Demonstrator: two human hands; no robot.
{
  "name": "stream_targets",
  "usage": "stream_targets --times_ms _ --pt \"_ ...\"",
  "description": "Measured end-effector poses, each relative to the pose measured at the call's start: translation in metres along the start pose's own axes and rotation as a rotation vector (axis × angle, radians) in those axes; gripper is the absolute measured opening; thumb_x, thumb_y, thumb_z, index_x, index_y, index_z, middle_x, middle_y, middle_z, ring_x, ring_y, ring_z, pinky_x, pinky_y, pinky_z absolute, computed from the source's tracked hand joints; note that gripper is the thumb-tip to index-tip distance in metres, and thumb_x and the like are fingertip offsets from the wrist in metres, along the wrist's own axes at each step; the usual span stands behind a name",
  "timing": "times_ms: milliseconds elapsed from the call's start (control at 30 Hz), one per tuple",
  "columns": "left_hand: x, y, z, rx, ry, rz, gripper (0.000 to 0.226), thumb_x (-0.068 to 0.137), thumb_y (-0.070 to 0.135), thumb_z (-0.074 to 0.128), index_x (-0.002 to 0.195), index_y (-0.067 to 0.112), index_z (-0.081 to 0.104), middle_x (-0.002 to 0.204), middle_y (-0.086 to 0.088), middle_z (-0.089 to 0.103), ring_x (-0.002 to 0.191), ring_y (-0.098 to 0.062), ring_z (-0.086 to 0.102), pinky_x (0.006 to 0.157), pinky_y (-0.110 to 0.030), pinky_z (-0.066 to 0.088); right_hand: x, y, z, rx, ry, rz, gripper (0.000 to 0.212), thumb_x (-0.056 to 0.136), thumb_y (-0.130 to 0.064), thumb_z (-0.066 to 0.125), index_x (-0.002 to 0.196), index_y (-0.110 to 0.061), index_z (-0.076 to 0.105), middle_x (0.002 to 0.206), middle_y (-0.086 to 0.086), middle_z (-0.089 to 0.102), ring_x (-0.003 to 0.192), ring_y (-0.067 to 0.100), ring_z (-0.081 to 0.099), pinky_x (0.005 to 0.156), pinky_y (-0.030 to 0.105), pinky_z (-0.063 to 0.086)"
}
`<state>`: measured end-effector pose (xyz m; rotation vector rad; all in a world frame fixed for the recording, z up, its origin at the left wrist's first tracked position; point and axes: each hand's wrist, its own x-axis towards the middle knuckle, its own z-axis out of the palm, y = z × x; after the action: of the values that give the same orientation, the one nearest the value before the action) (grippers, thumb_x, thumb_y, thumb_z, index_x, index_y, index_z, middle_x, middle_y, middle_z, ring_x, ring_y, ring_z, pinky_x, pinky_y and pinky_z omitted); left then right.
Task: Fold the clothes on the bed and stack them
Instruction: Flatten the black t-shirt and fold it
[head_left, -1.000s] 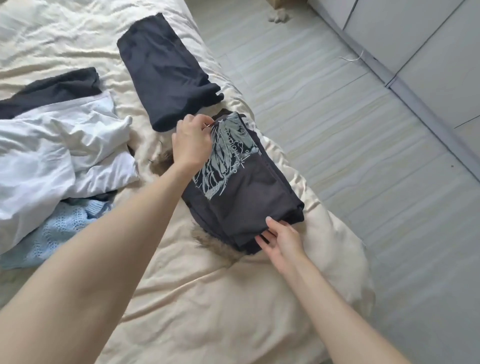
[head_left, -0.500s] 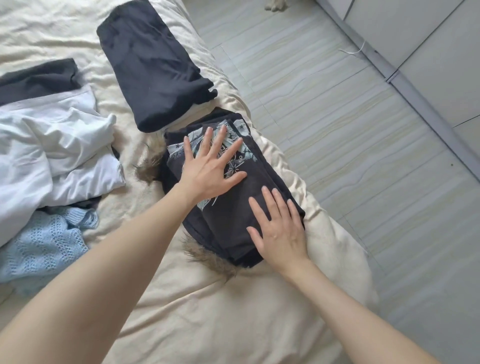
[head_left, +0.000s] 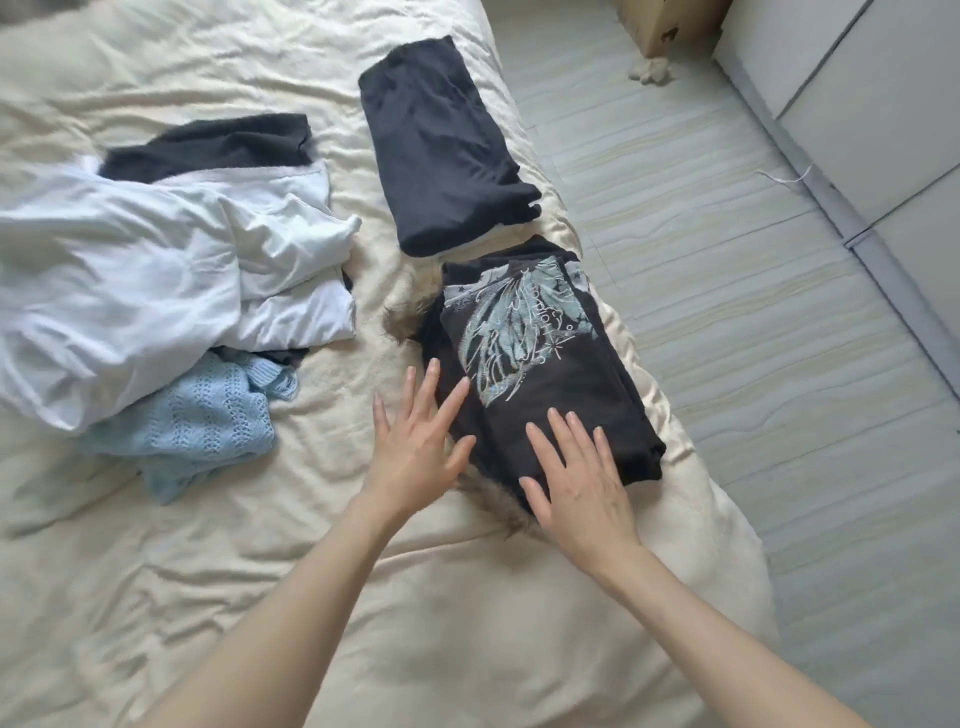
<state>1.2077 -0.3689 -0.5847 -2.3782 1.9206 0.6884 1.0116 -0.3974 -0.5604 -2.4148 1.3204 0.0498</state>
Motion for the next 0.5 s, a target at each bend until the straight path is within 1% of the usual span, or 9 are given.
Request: stream_targets --times_ms 33,67,100,167,200,233,300,400,500 --pt "-0.016 -0.015 0.000 -0.048 0.013 -0.069 0.066 0.095 0.045 0.042 0.150 0.038 0.007 0.159 0.004 -0.013 0.146 -0.020 -0.016 0.114 -0.055 -0.003 0.000 -0.011 0.002 0.009 0.007 -0.025 0.061 0.069 -0.021 0.083 0.123 -0.003 0.062 0.129 0.022 0.057 0.120 0.038 0.055 0.098 0.058 0.041" --pt "-0.032 -0.031 0.000 -0.082 0.023 -0.145 0.066 0.095 0.043 0.044 0.151 0.036 0.009 0.160 0.003 -0.010 0.146 -0.021 -0.013 0.114 -0.054 -0.001 0.000 -0.024 0.005 0.005 -0.021 -0.053 0.060 0.069 -0.020 0.083 0.122 -0.003 0.062 0.128 0.022 0.058 0.118 0.038 0.056 0.098 0.057 0.041" --pt "-0.050 -0.047 0.001 -0.105 0.023 -0.229 0.066 0.095 0.042 0.045 0.151 0.034 0.011 0.160 0.001 -0.008 0.147 -0.021 -0.011 0.114 -0.054 0.002 0.002 -0.038 0.009 0.002 -0.075 -0.080 0.060 0.074 -0.021 0.079 0.127 -0.004 0.058 0.133 0.021 0.054 0.123 0.036 0.053 0.104 0.055 0.036" --pt "-0.085 -0.079 0.007 -0.152 -0.027 -0.406 0.067 0.095 0.041 0.047 0.151 0.032 0.010 0.160 -0.001 -0.008 0.147 -0.023 -0.009 0.114 -0.055 0.007 0.009 -0.067 0.020 -0.008 -0.187 -0.149 0.058 0.093 -0.029 0.057 0.144 -0.011 0.037 0.152 0.015 0.031 0.141 0.028 0.029 0.117 0.044 0.013" --pt "-0.101 -0.095 0.012 -0.173 -0.066 -0.482 0.069 0.095 0.041 0.047 0.152 0.032 0.008 0.160 -0.002 -0.009 0.146 -0.024 -0.009 0.114 -0.055 0.007 0.013 -0.081 0.027 -0.025 -0.235 -0.196 0.058 0.097 -0.033 0.046 0.149 -0.015 0.026 0.157 0.011 0.020 0.145 0.023 0.017 0.118 0.039 0.003" --pt "-0.117 -0.110 0.016 -0.180 -0.101 -0.536 0.071 0.095 0.042 0.047 0.152 0.032 0.006 0.160 -0.002 -0.010 0.146 -0.025 -0.010 0.114 -0.055 0.007 0.018 -0.095 0.033 -0.043 -0.265 -0.239 0.058 0.099 -0.036 0.039 0.150 -0.018 0.019 0.158 0.008 0.014 0.146 0.020 0.012 0.118 0.037 0.000" --pt "-0.142 -0.140 0.023 -0.160 -0.132 -0.583 0.073 0.094 0.044 0.047 0.152 0.033 0.003 0.160 -0.003 -0.010 0.146 -0.026 -0.011 0.114 -0.055 0.005 0.029 -0.125 0.043 -0.062 -0.294 -0.310 0.058 0.100 -0.038 0.038 0.151 -0.020 0.018 0.158 0.008 0.014 0.146 0.020 0.012 0.118 0.038 0.002" --pt "-0.163 -0.192 0.025 -0.179 -0.148 -0.645 0.076 0.093 0.047 0.048 0.151 0.034 0.001 0.160 -0.003 -0.011 0.146 -0.026 -0.014 0.114 -0.057 0.004 0.051 -0.176 0.053 -0.095 -0.312 -0.391 0.058 0.098 -0.036 0.042 0.150 -0.019 0.022 0.158 0.009 0.017 0.146 0.023 0.015 0.117 0.041 0.006" --pt "-0.176 -0.243 0.023 -0.164 -0.243 -0.707 0.085 0.089 0.056 0.049 0.150 0.035 -0.006 0.158 -0.004 -0.018 0.145 -0.030 -0.016 0.111 -0.060 0.006 0.076 -0.225 0.066 -0.155 -0.314 -0.426 0.059 0.099 -0.037 0.040 0.151 -0.022 0.016 0.158 0.005 0.014 0.146 0.021 0.012 0.117 0.040 0.006"
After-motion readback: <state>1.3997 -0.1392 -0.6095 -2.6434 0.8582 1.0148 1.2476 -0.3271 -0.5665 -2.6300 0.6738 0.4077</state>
